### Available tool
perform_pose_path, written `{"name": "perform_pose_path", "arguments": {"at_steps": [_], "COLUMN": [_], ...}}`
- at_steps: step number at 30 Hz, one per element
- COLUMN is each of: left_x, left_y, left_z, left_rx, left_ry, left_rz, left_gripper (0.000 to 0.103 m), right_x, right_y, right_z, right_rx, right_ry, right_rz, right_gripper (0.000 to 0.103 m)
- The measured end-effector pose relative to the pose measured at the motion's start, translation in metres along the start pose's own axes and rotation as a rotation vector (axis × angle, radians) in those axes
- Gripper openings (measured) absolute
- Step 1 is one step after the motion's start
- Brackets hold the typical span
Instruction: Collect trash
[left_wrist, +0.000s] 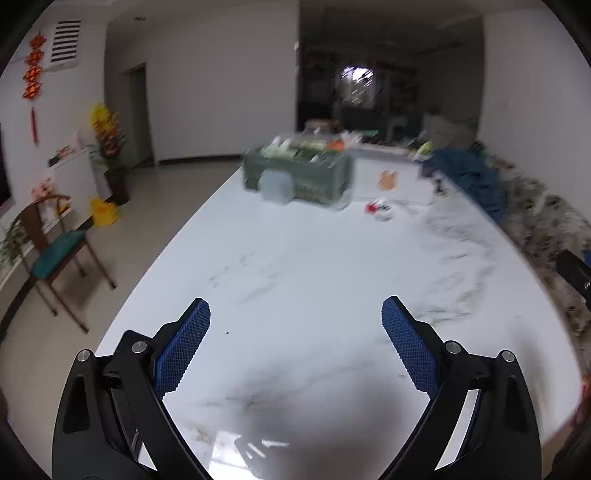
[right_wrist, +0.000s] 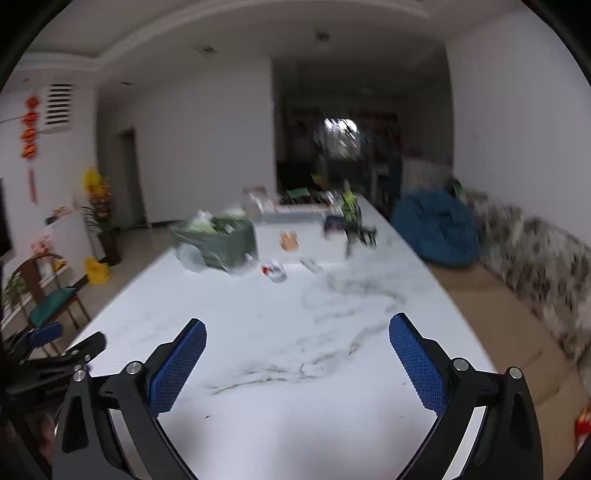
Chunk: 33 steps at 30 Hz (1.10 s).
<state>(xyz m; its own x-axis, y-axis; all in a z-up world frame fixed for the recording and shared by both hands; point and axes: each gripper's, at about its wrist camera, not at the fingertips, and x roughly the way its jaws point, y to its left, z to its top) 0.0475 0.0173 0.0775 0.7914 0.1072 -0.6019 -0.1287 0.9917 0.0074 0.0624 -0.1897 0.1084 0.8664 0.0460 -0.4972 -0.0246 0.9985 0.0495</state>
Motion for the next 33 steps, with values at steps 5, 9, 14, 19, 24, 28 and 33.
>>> {"name": "perform_pose_path", "arguments": {"at_steps": [5,9,14,19,24,28,33], "left_x": [0.031,0.045,0.055,0.058,0.059,0.062,0.063], "left_y": [0.002,0.0,-0.002,-0.009,-0.014,-0.013,-0.013], "left_z": [-0.013,-0.018,-0.02,-0.018,-0.017,-0.015,-0.015], "left_rx": [-0.016,0.011,0.003,0.02,0.036,0.024,0.022], "left_ry": [0.052,0.074,0.091,0.089,0.083,0.088,0.087], "left_rz": [0.006,0.026,0.012,0.014,0.013,0.004,0.007], "left_gripper": [0.092,0.092,0.092,0.092,0.092,0.092,0.092], "right_x": [0.056,0.072,0.075,0.077,0.079,0.081,0.081], "right_y": [0.013,0.019,0.023,0.024,0.024,0.024,0.024], "right_z": [-0.024,-0.033,-0.035,-0.035,-0.035,-0.038,-0.039], "right_rx": [-0.005,-0.012,-0.017,-0.018,-0.021,-0.022,-0.023], "right_ry": [0.075,0.101,0.106,0.11,0.111,0.118,0.118], "right_rz": [-0.054,-0.073,-0.079,-0.086,-0.091,-0.097,-0.098], "right_gripper": [0.098,0.098,0.098,0.098,0.098,0.098,0.098]}}
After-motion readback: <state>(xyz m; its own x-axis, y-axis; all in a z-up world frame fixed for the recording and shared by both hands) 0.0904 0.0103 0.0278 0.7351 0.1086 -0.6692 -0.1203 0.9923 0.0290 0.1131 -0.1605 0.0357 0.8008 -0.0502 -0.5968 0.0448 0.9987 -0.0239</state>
